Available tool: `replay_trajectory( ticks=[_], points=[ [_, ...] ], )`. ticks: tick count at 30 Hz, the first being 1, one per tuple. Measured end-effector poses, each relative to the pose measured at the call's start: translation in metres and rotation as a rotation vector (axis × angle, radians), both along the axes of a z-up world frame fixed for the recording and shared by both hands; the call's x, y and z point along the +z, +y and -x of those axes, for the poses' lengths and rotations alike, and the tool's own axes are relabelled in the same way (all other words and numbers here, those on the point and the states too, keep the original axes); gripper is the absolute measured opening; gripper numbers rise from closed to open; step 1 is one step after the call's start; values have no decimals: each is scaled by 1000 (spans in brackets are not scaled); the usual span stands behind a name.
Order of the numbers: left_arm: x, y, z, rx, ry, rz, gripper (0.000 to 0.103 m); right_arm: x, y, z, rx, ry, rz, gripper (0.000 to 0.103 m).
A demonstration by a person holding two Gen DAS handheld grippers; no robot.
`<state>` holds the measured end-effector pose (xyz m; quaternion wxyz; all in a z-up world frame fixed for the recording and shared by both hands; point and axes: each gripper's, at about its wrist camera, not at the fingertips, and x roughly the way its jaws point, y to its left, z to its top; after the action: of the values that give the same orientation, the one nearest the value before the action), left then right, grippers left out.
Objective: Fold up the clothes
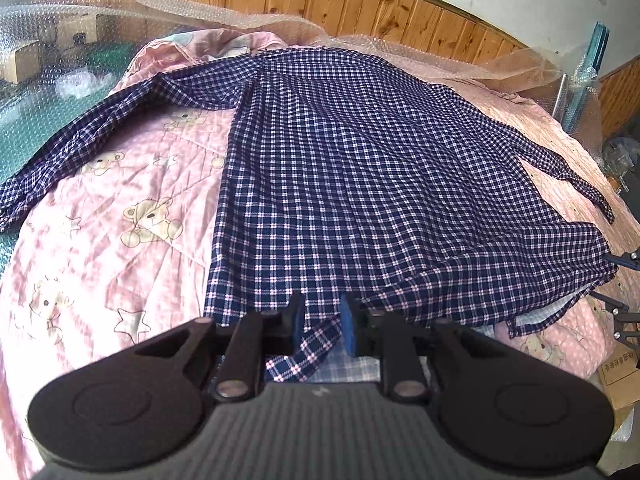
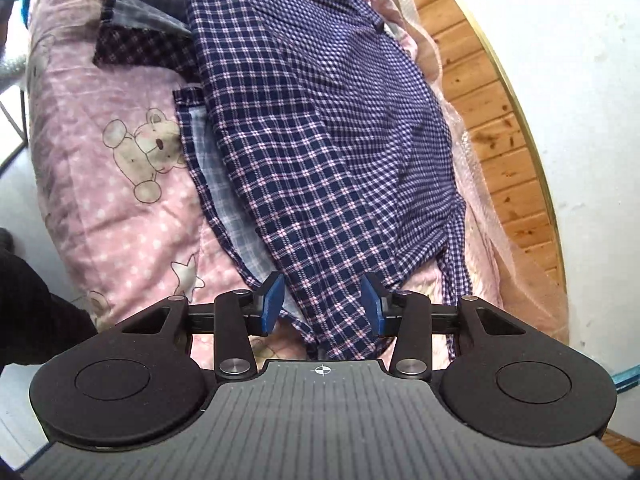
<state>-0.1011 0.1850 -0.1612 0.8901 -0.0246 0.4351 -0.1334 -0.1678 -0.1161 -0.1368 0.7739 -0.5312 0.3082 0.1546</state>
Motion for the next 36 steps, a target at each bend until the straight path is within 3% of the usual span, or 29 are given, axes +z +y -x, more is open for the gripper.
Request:
replay_trajectory(
  ticks=[5, 7, 9, 13, 15, 18, 22, 28, 33, 36],
  points=[
    [3, 3, 1, -12, -7, 5, 14, -11, -13, -22, -77, -12, 19, 35],
    [3, 5, 3, -12, -10, 7, 13, -9, -23, -29, -121, -10, 12, 27],
    [2, 6, 4, -13, -12, 10, 13, -9, -33, -35, -169, 7, 3, 8],
    [2, 7, 3, -12, -21, 13, 13, 0, -44, -34, -223, 26, -48, 1],
    [3, 6, 2, -6, -28, 11, 13, 12, -51, -33, -254, 46, -115, 0],
    [5, 5, -1, -9, -40, 3, 3, 32, -63, -33, -303, 82, -225, 0],
    [16, 2, 6, -50, -83, 2, 3, 58, -79, -33, -367, 129, -373, 0],
    [37, -38, 38, -293, -142, 7, 7, 97, -103, -33, -463, 200, -594, 0],
    [33, -98, 53, -536, -141, 28, 9, 83, -137, -71, -666, 260, -847, 0],
    [27, -136, 62, -684, -145, 16, 20, 78, -149, -93, -757, 290, -988, 0]
  ],
)
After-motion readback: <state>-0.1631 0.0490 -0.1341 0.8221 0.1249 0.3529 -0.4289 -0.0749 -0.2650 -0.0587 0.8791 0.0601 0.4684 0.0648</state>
